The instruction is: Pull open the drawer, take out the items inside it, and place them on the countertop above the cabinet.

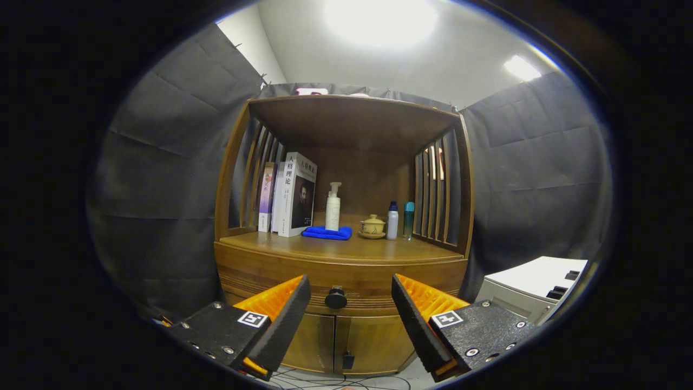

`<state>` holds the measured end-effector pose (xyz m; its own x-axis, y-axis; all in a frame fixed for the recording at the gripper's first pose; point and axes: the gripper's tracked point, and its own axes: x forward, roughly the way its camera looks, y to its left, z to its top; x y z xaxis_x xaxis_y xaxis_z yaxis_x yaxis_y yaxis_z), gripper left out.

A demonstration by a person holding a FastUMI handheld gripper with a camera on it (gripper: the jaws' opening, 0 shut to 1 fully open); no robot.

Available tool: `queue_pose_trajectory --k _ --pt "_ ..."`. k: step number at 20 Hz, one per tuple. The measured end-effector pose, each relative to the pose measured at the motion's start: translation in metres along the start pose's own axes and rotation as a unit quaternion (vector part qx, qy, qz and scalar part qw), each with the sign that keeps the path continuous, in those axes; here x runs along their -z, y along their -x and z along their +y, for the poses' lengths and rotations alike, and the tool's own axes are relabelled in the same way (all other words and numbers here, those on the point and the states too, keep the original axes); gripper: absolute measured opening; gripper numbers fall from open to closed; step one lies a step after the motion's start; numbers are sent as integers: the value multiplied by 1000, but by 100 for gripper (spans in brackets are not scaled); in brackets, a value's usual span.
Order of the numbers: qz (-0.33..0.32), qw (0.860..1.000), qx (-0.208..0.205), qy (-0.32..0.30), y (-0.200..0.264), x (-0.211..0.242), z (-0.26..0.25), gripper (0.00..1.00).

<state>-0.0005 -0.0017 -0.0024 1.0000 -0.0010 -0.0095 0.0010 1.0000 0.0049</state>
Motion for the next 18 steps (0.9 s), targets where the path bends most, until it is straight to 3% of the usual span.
queue_pose_trajectory --k 9,18 --pt "-2 1000 -7 -13 -19 -17 14 94" --pt "54 998 7 -22 -70 13 21 94"
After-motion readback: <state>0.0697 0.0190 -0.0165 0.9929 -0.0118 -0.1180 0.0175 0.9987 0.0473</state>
